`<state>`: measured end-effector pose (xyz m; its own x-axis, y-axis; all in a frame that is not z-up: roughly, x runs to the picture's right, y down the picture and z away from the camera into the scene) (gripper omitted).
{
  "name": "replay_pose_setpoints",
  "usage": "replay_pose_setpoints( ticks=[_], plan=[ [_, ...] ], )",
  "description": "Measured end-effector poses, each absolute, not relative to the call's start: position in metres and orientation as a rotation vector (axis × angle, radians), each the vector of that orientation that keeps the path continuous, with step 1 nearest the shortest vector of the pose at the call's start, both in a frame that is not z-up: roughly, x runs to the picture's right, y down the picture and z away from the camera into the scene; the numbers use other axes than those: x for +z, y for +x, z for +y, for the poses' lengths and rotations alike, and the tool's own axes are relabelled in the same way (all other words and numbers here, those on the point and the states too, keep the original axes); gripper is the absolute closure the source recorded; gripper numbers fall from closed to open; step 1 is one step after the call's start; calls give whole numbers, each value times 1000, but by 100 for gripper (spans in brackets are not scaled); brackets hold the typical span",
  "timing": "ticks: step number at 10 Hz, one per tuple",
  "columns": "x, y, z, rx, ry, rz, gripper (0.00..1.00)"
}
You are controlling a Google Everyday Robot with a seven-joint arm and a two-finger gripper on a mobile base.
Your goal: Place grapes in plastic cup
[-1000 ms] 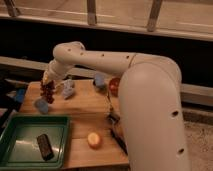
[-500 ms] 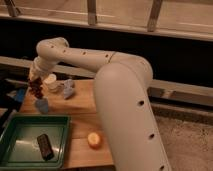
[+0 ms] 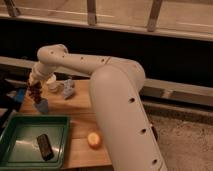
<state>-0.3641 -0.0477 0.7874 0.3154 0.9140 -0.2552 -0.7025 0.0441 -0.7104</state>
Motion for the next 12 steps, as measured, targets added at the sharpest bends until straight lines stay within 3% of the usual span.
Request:
replay_pose_setpoints(
  ticks=[5, 6, 12],
  plan=[
    [807, -366, -29, 1303, -908, -306, 37],
    [810, -366, -25, 1310, -914, -308, 33],
    [826, -364, 5, 1326, -965, -319, 32]
  ],
)
